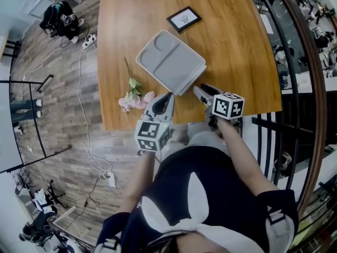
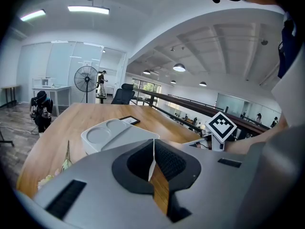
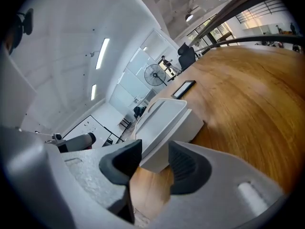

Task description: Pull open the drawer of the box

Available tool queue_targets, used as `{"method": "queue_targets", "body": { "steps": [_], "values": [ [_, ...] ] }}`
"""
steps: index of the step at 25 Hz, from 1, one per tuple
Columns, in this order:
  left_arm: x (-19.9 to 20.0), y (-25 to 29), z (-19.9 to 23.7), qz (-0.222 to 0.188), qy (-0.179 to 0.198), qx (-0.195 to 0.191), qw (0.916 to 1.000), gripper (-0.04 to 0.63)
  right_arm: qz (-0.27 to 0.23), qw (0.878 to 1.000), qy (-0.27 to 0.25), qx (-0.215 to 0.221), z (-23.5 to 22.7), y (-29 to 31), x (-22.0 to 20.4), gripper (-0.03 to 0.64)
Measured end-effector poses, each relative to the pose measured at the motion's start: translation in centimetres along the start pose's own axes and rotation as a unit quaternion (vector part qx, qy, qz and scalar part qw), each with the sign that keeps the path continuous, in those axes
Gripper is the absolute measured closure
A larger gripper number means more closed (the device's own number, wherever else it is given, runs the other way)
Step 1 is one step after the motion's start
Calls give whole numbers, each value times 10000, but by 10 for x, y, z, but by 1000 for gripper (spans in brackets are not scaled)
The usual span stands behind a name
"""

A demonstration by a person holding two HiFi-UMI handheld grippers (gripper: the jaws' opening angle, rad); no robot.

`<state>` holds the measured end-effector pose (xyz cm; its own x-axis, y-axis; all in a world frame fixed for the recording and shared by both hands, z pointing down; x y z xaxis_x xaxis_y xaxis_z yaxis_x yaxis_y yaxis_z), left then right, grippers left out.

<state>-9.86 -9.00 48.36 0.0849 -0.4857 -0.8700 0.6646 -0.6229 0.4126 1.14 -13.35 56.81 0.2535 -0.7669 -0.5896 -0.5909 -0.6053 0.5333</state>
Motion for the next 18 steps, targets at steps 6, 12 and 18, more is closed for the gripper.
{"method": "queue_targets", "body": {
  "steps": [6,12,18],
  "values": [
    [-3,10,5,39,-73,65,9999,571,220,9992,219,244,-6,16,-3,442],
    [-12,12,7,155,-59,100,9998,571,425,9974,474,335,-14,31,-12,442],
    [-16,11,10,197,-89,171,9996,571,652,9936,781,492,-23,41,-22,442]
  ]
}}
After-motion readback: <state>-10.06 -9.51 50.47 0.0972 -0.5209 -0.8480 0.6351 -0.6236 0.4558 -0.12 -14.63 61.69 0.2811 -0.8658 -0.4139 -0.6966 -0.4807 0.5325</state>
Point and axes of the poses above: the fingertips, and each gripper's own axes: y forward along the fingers, z to its left, x out of its top, the point moved 1 cm from there along -y, backward along the fingers, and after that the axes turned 10 degrees about -x, right-handed, at the moved point
